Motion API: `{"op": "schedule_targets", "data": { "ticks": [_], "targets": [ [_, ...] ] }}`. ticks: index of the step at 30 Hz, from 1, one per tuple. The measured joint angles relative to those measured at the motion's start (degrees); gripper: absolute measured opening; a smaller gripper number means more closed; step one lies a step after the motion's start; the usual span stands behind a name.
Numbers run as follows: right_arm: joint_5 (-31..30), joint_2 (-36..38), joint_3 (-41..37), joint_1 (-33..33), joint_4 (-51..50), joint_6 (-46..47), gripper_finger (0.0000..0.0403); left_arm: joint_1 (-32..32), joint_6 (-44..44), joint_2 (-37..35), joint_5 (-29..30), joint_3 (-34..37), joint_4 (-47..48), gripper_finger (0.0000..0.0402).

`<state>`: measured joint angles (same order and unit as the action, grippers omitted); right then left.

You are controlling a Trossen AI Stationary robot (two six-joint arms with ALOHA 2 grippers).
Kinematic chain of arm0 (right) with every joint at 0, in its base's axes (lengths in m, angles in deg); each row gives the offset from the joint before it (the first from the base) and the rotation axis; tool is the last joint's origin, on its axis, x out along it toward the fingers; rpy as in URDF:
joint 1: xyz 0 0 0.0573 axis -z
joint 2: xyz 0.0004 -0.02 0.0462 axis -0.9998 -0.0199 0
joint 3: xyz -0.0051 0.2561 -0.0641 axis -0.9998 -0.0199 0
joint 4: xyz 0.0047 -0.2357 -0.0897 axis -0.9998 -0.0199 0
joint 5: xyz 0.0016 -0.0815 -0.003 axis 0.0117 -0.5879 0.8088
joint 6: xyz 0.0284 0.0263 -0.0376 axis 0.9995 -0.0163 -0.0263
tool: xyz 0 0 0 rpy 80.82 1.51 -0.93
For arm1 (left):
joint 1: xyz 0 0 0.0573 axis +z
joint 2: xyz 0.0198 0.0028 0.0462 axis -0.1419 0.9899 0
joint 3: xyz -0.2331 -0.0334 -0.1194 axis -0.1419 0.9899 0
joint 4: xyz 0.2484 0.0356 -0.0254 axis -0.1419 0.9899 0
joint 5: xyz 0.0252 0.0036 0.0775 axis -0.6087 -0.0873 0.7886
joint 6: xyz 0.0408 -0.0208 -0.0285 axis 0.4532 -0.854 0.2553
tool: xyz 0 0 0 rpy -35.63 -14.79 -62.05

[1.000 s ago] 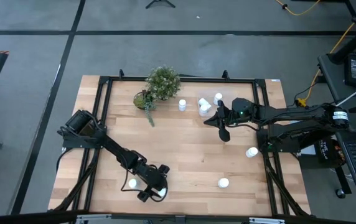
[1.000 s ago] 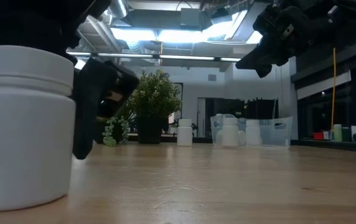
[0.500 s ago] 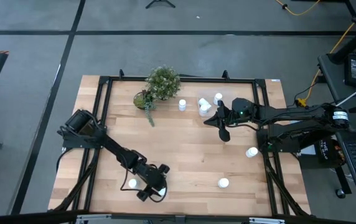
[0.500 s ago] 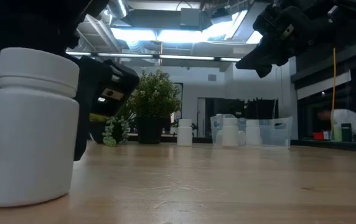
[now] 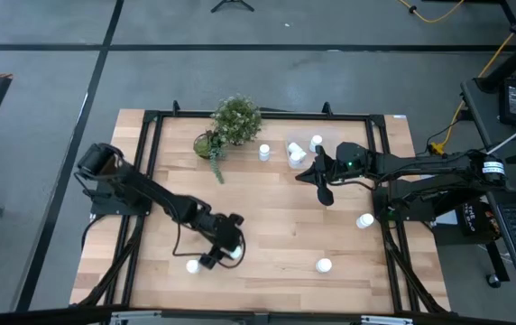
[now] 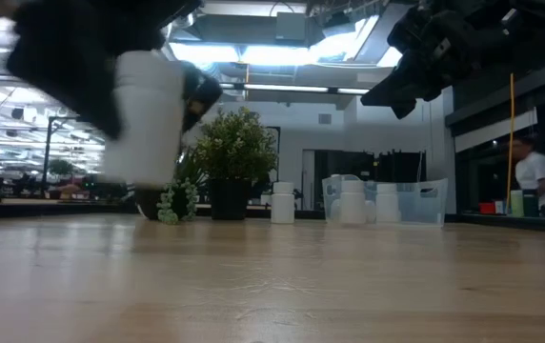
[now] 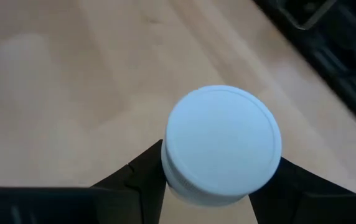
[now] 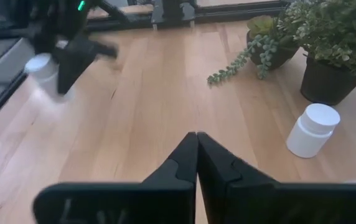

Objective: Pick and place pill bottles into a basket
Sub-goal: Put the white pill bottle into the transparent bin

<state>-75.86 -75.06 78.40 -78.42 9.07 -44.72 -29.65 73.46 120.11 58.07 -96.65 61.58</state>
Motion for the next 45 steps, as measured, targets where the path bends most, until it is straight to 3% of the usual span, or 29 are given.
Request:
{"op": "schedule_targets", "data": {
  "ticks": [10, 23, 34, 38, 45],
  "targets": [
    [-0.07, 0.00, 0.00, 0.02, 0.61, -3.78, 0.0012, 11.34, 5.67, -9.07, 2.74, 0.00, 5.06, 0.0175],
    [-0.05, 0.00, 0.02, 0.02, 4.63, -8.33, 0.0012, 26.61, 6.38, -8.99, 3.68, 0.00, 0.74, 0.0175],
    [-0.03, 0.02, 0.02, 0.04, 8.94, -9.38, 0.0012, 31.32, 8.17, -8.99, 3.76, 0.00, -0.53, 0.0175],
    [-0.09, 0.02, 0.02, 0.04, 9.07, -8.70, 0.0012, 31.68, 5.20, -8.77, 3.60, 0.00, -0.62, 0.0175],
    [-4.29, -0.51, 2.43, 0.16, 8.90, -7.73, 0.0012, 32.16, 5.32, -7.91, 3.26, -1.44, -0.56, 0.0175]
  ]
}}
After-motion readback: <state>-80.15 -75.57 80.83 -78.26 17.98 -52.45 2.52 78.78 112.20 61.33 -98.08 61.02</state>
